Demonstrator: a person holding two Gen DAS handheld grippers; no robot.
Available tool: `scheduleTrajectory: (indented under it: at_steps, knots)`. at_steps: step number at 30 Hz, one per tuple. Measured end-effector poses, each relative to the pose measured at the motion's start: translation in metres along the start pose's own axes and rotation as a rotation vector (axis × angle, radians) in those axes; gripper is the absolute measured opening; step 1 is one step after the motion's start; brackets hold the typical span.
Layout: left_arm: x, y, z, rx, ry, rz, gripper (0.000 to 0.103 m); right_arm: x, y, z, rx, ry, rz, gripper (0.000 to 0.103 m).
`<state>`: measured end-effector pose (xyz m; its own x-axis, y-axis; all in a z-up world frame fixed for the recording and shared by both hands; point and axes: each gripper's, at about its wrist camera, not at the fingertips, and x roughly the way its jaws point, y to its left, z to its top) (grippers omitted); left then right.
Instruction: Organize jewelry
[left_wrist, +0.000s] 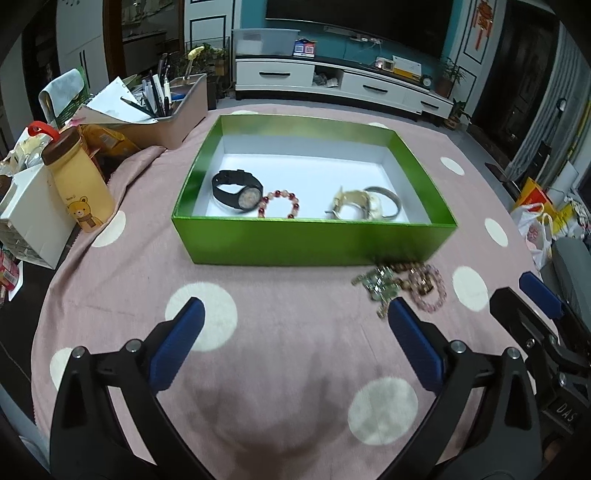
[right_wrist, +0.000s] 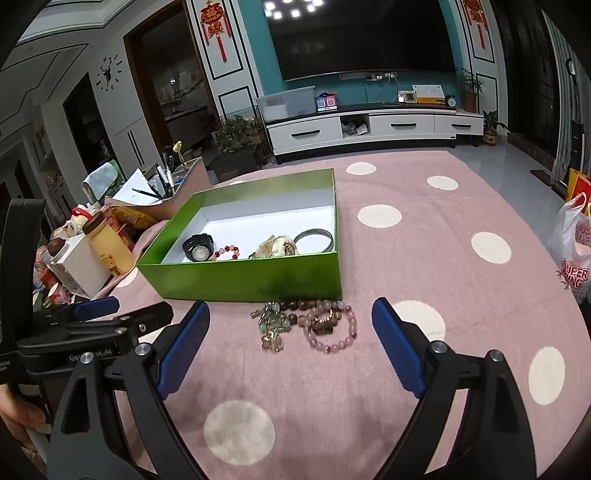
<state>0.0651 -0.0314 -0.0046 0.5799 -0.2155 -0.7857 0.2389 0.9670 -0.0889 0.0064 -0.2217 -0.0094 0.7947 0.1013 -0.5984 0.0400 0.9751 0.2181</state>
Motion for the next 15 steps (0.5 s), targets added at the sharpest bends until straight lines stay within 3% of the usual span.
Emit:
scheduleTrajectory:
  at_steps: [15]
  knots:
    - [-0.020, -0.009, -0.019, 0.033, -0.003, -0.028, 0.101, -0.022, 0.001, -0.012, -0.013, -0.001, -0.014, 0.090]
